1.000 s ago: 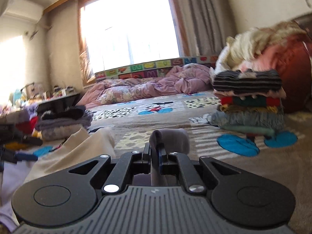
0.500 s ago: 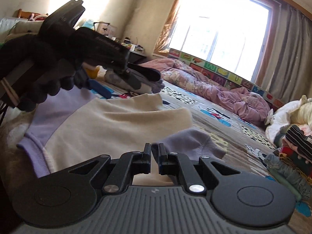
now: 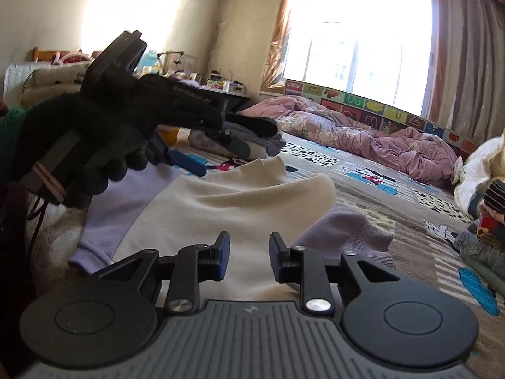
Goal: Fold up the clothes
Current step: 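Grasp the lavender cuff with the right gripper, then lift the held cuff with the right gripper toward the cream body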
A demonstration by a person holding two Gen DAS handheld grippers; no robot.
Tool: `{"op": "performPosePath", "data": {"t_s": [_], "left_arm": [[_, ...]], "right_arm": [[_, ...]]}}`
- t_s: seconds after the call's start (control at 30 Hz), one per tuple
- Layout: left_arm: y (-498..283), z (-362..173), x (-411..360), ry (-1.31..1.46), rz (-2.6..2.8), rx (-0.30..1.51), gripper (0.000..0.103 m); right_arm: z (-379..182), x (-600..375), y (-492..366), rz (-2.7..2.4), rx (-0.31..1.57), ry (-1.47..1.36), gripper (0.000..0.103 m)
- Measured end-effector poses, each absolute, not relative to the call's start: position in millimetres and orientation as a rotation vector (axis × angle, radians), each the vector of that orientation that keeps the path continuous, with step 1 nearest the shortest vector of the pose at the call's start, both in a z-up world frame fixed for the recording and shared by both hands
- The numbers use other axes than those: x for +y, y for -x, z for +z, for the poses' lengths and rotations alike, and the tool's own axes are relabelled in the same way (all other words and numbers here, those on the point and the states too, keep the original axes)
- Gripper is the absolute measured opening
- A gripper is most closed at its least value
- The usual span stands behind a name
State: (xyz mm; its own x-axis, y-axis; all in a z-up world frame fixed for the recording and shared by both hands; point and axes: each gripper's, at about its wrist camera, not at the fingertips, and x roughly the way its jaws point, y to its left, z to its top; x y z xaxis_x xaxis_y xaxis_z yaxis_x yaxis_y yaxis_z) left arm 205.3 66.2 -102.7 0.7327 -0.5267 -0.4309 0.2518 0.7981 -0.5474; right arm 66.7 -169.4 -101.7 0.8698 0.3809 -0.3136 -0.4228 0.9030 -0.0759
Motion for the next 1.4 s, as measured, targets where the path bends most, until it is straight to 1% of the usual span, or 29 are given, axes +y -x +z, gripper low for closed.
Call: {"op": "performPosePath", "data": {"t_s": [0.1,0.23,0.27,0.43,0.63,0.7,0.73,0.9,1.03,1.1,1.17,1.2,1.27,1.33,1.37,1.4], "left_arm": [[-204.3,-102.1,65.5,0.474,-0.447,0.607,0.082],[-204.1,-101.5,67.3,0.480,-0.446,0.605,0.082],[-204.3,-101.2,67.3,0.482,-0.446,0.603,0.082],[-204.3,-100.3,68.4,0.484,-0.447,0.600,0.082],[-205.0,-100.8,70.7,0.492,-0.444,0.600,0.082],[-205.4,-101.4,70.1,0.488,-0.445,0.604,0.082],[-205.7,-101.8,69.4,0.484,-0.447,0.607,0.082],[-208.0,-105.9,63.6,0.449,-0.443,0.636,0.082],[-210.0,-110.6,59.0,0.425,-0.439,0.662,0.082],[-210.2,-111.8,57.0,0.418,-0.441,0.666,0.082],[-210.4,-112.9,54.7,0.409,-0.441,0.670,0.082],[-210.6,-113.8,53.8,0.405,-0.440,0.672,0.082],[-211.0,-115.4,52.6,0.399,-0.438,0.678,0.082],[-211.1,-116.3,52.1,0.397,-0.437,0.681,0.082],[-211.0,-116.7,51.8,0.395,-0.436,0.682,0.082],[-211.0,-117.0,51.6,0.394,-0.436,0.683,0.082]], "right_arm": [[-94.5,-202.2,-77.4,0.347,0.311,-0.081,0.037],[-106.2,-257.6,-91.3,0.220,0.384,-0.425,0.038],[-112.1,-269.1,-94.3,0.203,0.399,-0.499,0.040],[-133.1,-298.6,-100.6,0.177,0.422,-0.739,0.041],[-146.8,-305.9,-117.0,0.212,0.457,-0.913,0.043],[-153.3,-311.5,-124.3,0.224,0.469,-0.989,0.048],[-155.5,-313.2,-127.4,0.228,0.474,-1.012,0.049],[-160.9,-315.5,-139.0,0.234,0.490,-1.046,0.049],[-157.0,-309.3,-144.7,0.237,0.497,-0.977,0.048],[-156.0,-305.9,-147.1,0.232,0.505,-0.936,0.036],[-155.6,-303.0,-149.1,0.228,0.510,-0.904,0.030],[-156.6,-302.1,-149.7,0.228,0.511,-0.901,0.028],[-157.6,-300.4,-150.6,0.228,0.509,-0.891,0.027],[-155.3,-299.9,-150.1,0.228,0.494,-0.873,0.022],[-153.9,-300.7,-148.8,0.227,0.480,-0.866,0.014],[-152.4,-301.5,-147.6,0.224,0.466,-0.858,0.009]]}}
